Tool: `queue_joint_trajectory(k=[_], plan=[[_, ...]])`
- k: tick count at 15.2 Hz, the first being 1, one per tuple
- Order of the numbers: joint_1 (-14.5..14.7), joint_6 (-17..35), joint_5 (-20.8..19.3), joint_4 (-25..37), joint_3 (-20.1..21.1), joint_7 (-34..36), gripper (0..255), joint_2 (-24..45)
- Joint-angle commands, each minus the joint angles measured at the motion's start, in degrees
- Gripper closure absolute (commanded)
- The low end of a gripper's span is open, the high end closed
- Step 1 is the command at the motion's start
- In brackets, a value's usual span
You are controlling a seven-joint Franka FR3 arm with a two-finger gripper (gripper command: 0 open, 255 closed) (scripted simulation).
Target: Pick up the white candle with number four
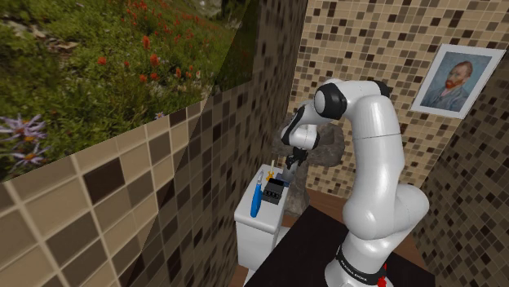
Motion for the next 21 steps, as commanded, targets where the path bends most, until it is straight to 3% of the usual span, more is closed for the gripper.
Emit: queue_joint_trajectory(k=[1, 8, 21], plan=[[-0.03, 0.04, 0.03, 0.01, 0.05, -0.02, 255, 0.13], [-0.07, 0.01, 0.04, 0.03, 0.04, -0.06, 255, 0.14], [3.31, -6.91, -5.15, -0.9, -4.43, 3.89, 255, -7.83]])
